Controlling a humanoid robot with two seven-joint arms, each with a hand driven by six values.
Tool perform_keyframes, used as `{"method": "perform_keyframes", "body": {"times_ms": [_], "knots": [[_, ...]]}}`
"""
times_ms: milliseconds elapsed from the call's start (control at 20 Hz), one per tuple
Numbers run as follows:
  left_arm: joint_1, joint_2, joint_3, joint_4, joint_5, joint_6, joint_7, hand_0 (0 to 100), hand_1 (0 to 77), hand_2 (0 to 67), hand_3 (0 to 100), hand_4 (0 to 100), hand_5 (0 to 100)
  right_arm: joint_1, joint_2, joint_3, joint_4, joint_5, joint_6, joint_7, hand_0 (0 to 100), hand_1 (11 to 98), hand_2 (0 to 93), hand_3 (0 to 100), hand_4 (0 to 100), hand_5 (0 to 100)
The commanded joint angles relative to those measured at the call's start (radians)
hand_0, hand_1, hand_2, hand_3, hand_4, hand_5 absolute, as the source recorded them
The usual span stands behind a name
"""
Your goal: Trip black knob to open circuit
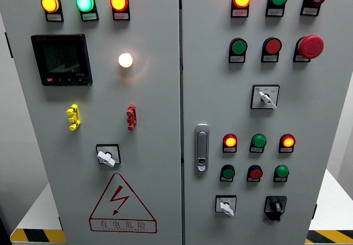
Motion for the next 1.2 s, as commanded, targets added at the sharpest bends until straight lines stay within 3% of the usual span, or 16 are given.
{"method": "perform_keyframes", "body": {"times_ms": [0,100,250,500,550,700,850,900,1150], "knots": [[-0.002,0.000,0.000,0.000,0.000,0.000,0.000,0,0.0,19.5,26,10,9,0.001,0.0155,0.214,0.004,-0.259,0.003,0.002,85,33.4,1.5,8,0,10],[-0.002,0.000,0.000,0.000,0.000,0.000,0.000,0,0.0,19.5,26,10,9,0.001,0.0156,0.299,0.021,-0.353,0.009,0.006,85,33.3,1.5,7,0,10],[-0.002,0.000,0.000,0.000,0.000,0.000,0.000,0,0.0,19.5,26,10,9,0.002,0.0186,0.356,0.080,-0.379,0.021,0.029,85,33.2,1.2,7,0,10],[0.000,0.000,0.000,0.000,0.000,0.000,0.000,0,0.0,19.5,26,10,9,-0.025,0.0217,0.356,0.376,-0.373,0.020,0.190,83,35.4,0.0,14,5,19],[0.000,0.000,0.000,0.000,0.000,0.000,0.000,0,0.0,19.5,26,10,9,-0.038,0.0217,0.356,0.450,-0.370,0.020,0.202,83,35.8,0.0,15,6,21],[0.000,0.000,0.000,0.000,0.000,0.000,0.000,0,0.0,19.5,26,10,9,-0.084,0.0217,0.342,0.720,-0.307,0.020,0.204,81,38.8,0.0,26,18,31],[0.000,0.000,0.000,0.000,0.000,0.000,0.000,0,0.0,19.5,26,10,9,-0.133,0.0217,0.295,0.973,-0.188,0.012,0.183,79,43.5,0.0,35,31,39],[0.000,0.000,0.000,0.000,0.000,0.000,0.000,0,0.0,19.5,26,10,9,-0.145,0.0217,0.290,1.039,-0.175,0.012,0.161,79,44.7,0.0,38,36,42],[0.000,0.000,0.000,0.000,0.000,0.000,0.000,0,0.0,19.5,26,10,9,-0.194,0.0202,0.240,1.320,-0.148,-0.013,0.111,82,45.5,0.0,41,39,45]]}}
